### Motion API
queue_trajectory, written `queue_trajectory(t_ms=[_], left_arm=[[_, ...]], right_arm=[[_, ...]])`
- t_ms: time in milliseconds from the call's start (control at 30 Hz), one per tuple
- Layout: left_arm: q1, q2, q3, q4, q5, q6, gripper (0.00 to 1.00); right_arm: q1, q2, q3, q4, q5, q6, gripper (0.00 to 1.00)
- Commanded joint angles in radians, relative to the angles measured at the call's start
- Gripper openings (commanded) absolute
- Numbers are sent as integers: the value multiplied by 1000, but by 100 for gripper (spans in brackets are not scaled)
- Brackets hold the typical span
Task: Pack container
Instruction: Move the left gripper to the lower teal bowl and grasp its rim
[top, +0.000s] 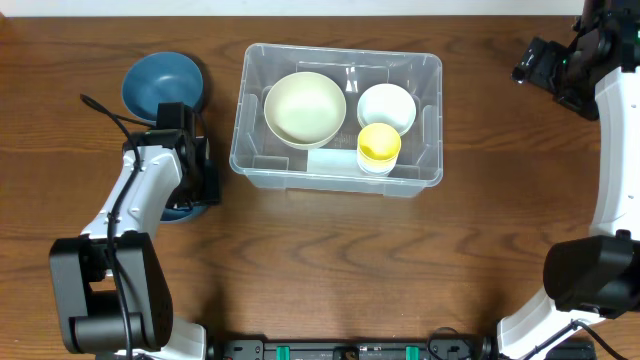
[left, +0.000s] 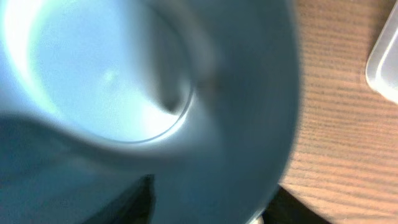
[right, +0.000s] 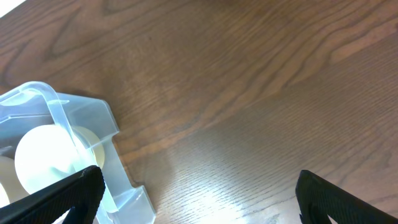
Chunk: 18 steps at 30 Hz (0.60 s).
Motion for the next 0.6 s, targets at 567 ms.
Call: queue_trajectory(t_ms=[567], left_arm=[[36, -31, 16, 17, -16, -4, 6]], right_arm=[[-2, -15, 12, 0, 7, -2, 99]])
